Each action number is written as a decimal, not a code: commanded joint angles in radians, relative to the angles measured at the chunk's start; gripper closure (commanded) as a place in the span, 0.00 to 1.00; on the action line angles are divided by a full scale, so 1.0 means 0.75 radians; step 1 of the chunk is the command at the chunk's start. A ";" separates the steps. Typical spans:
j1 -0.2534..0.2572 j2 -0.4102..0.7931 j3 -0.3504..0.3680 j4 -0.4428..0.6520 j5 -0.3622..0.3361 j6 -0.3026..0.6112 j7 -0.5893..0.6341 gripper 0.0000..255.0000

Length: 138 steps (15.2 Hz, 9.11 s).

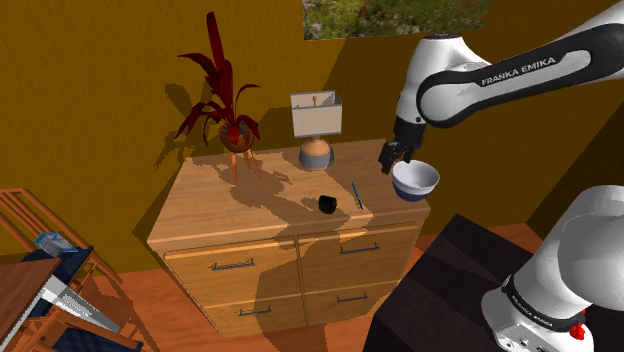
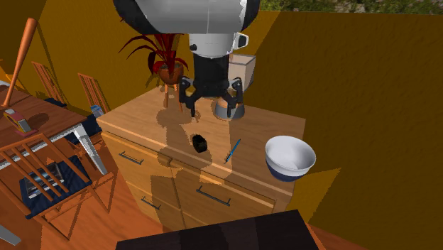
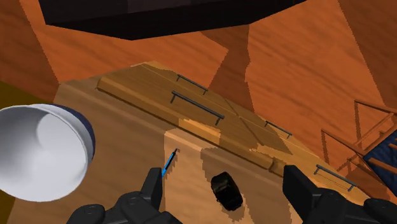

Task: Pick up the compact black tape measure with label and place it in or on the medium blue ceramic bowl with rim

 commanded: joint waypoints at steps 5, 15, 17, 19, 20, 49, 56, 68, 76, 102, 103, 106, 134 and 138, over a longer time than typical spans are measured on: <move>0.041 0.324 -0.033 0.023 0.066 0.349 -0.069 0.00; 0.068 0.896 0.006 0.267 0.351 0.740 -0.299 0.00; 0.048 1.007 0.040 0.340 0.404 0.791 -0.344 0.00; 0.023 1.116 0.076 0.419 0.441 0.835 -0.379 0.00; 0.012 1.169 0.092 0.462 0.456 0.855 -0.393 0.00; -0.045 1.585 0.180 0.796 0.492 0.979 -0.443 1.00; -0.025 1.498 0.155 0.759 0.483 0.928 -0.426 1.00; 0.026 1.300 0.090 0.698 0.440 0.787 -0.372 1.00; 0.057 1.179 0.048 0.680 0.398 0.683 -0.328 1.00; -0.251 0.830 -0.084 0.413 0.510 0.533 -0.852 1.00; -0.273 0.824 -0.094 0.408 0.520 0.526 -0.892 1.00; -0.338 0.812 -0.128 0.400 0.547 0.500 -1.009 1.00; -0.771 1.433 -0.108 0.922 0.378 0.159 -2.440 0.00; -0.776 1.482 -0.095 0.918 0.394 0.211 -2.451 0.00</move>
